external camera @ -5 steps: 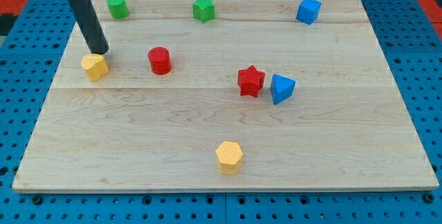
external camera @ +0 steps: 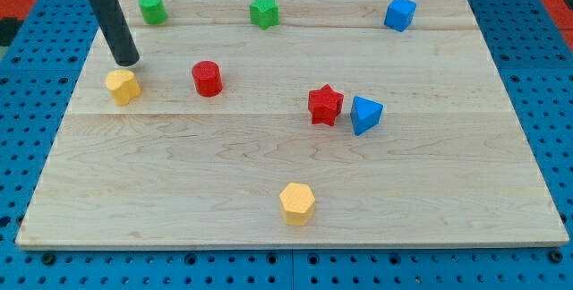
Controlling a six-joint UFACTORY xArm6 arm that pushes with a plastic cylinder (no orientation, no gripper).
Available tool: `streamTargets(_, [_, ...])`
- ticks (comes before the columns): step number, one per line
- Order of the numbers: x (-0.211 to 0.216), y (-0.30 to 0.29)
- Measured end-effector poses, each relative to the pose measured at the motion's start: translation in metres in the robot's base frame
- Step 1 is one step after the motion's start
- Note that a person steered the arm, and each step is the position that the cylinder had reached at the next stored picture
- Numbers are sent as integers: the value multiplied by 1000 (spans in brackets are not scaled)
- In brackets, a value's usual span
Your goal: Place the red circle vertically to the bottom of the blue cube
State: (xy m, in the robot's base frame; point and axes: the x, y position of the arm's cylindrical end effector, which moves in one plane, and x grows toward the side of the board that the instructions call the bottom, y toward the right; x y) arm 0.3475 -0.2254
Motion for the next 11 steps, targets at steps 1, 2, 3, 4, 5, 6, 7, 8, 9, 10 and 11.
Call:
streamTargets(1, [0,-2])
streamTargets(2, [0,-2])
streamTargets(3, [0,-2])
streamTargets(4, [6,13])
streamTargets(5, [18,54])
streamTargets(6, [30,129])
streamTargets(7, [50,204])
streamTargets(8, [72,174])
streamTargets(9, [105,192])
streamTargets(10, [92,237])
streamTargets(11, [61,260])
